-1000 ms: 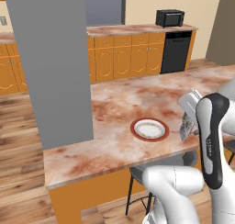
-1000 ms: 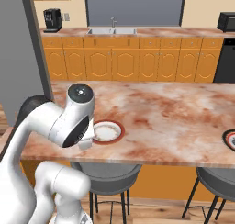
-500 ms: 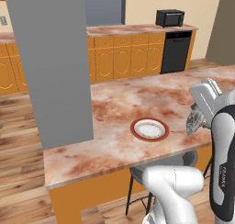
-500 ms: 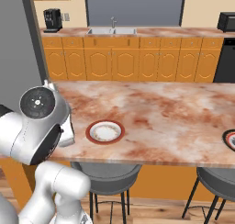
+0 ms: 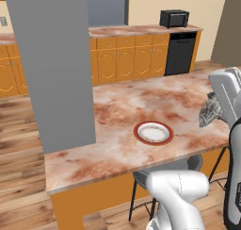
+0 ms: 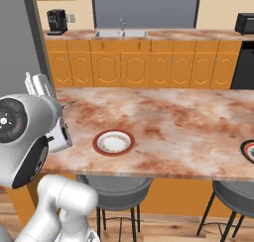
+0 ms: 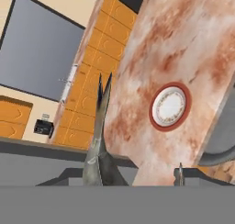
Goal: Transport the fish and mushroom to the fridge. Place the fish on the rack containing meat and place the mushroom on the rack containing the vegetable, ensuring meats and vegetables are on different racks.
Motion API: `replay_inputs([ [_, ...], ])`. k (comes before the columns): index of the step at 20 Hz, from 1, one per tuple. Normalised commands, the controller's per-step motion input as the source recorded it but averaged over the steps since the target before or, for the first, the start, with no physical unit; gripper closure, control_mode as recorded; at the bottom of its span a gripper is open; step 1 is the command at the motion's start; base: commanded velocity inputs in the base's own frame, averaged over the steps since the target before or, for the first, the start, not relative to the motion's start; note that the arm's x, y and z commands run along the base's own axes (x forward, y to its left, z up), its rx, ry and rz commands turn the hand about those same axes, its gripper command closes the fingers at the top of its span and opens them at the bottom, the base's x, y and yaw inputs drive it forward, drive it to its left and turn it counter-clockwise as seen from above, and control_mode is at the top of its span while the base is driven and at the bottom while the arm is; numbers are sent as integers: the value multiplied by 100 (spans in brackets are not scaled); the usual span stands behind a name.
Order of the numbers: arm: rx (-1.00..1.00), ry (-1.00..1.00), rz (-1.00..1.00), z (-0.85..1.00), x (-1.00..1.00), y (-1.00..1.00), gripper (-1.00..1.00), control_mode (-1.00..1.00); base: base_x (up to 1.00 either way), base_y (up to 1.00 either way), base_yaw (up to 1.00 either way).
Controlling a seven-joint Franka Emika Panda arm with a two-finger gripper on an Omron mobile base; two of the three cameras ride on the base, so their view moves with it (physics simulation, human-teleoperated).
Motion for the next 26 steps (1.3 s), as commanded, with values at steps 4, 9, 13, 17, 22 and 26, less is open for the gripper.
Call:
replay_inputs([
  [4, 0, -14, -3, 17, -27, 12, 100, -100, 0, 0, 0],
  [9, 0, -8, -3, 21, -24, 6, 100, -100, 0, 0, 0],
  [13, 0, -16, -1, 43, -61, 12, 100, -100, 0, 0, 0],
  [17, 0, -13, 0, 35, -53, 13, 100, -100, 0, 0, 0],
  [22, 0, 0, 0, 0, 0, 0, 100, 100, -64, 24, 1],
  [26, 0, 0, 0, 0, 0, 0, 100, 100, -48, 98, 15],
])
